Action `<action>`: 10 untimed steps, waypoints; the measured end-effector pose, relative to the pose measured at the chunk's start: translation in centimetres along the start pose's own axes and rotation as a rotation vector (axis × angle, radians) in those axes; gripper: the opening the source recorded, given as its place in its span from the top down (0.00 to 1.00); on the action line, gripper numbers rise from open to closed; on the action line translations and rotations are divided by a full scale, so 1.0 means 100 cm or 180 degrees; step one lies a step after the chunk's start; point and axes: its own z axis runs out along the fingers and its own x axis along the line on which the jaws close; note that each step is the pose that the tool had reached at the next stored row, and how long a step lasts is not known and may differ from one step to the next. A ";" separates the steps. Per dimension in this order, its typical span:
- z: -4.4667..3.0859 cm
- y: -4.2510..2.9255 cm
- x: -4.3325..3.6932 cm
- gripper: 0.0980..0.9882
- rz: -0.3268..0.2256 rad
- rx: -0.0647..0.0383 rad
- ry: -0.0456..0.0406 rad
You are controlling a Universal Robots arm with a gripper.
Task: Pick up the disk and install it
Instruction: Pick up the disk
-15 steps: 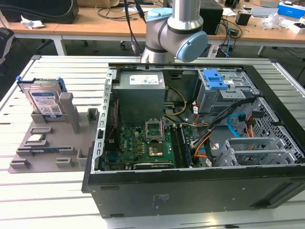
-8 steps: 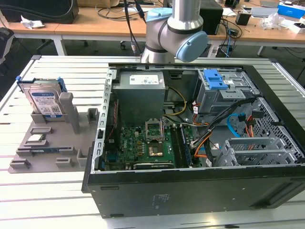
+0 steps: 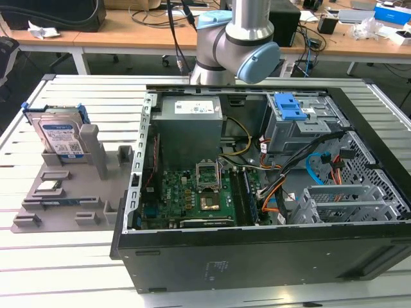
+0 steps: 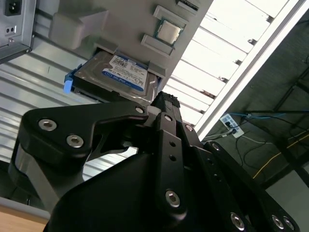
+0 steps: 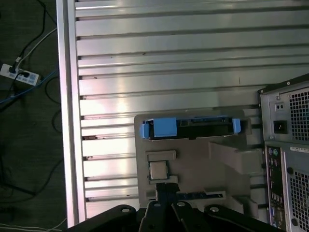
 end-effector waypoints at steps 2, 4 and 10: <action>0.0000 0.0000 0.0000 0.99 -0.0102 -0.0002 0.0004; 0.0000 0.0000 0.0000 0.99 -0.0228 -0.0005 0.0010; 0.0000 -0.0001 -0.0001 0.99 -0.0666 -0.0016 0.0029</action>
